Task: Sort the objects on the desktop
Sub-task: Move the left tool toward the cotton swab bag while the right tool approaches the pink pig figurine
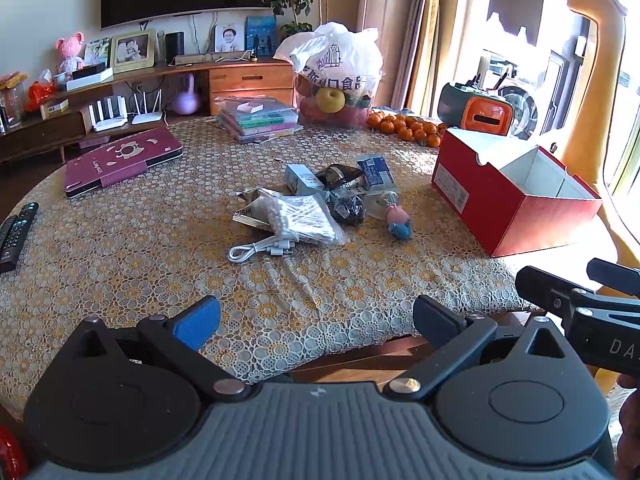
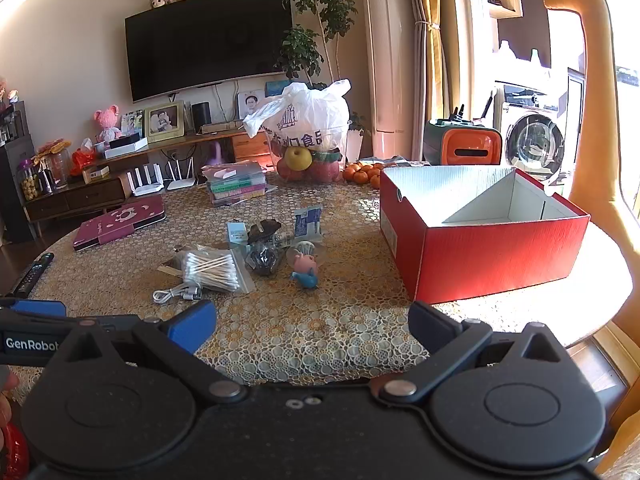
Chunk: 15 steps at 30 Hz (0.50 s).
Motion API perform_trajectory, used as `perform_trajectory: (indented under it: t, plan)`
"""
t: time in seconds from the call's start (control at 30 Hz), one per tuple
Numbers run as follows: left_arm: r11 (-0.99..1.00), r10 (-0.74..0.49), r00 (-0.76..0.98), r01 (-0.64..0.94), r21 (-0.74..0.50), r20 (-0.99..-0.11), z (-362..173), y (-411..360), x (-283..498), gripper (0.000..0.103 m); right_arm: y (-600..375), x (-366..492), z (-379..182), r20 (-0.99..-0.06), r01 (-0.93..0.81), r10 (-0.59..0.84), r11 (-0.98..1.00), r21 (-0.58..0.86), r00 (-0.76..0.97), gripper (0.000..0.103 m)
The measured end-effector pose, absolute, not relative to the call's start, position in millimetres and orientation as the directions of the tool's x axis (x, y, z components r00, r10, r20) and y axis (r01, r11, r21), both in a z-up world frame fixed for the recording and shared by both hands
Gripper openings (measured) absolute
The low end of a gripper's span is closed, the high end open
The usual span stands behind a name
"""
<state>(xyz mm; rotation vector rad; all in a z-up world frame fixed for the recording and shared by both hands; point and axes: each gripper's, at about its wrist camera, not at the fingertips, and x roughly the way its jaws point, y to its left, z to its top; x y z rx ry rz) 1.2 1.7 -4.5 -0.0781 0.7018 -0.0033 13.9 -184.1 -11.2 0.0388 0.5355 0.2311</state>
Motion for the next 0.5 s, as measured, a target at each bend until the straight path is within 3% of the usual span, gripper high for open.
perform_trajectory:
  t: [0.5]
  plan:
    - [0.997,-0.037,0.782,-0.013,-0.077,-0.622,-2.8,11.4,18.0,0.103,-183.1,32.7,-16.2,-0.482,-0.245,0.266,0.964,0.107,0.835,0.103]
